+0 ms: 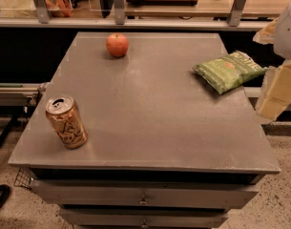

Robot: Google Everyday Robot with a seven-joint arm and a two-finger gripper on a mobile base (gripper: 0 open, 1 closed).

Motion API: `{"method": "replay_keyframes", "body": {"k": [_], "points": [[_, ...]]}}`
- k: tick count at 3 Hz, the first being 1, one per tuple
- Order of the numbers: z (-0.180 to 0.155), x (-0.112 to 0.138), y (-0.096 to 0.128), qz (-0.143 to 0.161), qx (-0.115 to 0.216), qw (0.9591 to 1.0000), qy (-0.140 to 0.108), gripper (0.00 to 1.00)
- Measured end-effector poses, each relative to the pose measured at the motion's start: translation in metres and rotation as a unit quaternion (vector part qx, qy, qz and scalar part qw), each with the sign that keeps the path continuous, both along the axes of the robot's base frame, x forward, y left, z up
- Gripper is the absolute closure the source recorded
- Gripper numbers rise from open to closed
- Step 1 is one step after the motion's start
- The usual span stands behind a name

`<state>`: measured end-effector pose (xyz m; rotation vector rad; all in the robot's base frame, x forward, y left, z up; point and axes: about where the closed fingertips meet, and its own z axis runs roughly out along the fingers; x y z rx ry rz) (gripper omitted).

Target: Move orange can near apple

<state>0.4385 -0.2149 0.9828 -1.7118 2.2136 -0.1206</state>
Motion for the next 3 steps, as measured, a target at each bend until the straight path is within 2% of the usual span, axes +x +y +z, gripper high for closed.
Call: {"method": "replay_keyframes", "body": {"k": [1, 2, 3], "points": [[0.000, 0.000, 0.000, 0.000, 0.000, 1.0000, 0.000, 0.00], [-0.016, 0.009, 0.043, 0.012, 0.064, 0.9979, -0.006, 0.00], [-0.037, 0.034, 0.133, 0.041, 0.185, 0.9818, -0.007, 0.00]]}}
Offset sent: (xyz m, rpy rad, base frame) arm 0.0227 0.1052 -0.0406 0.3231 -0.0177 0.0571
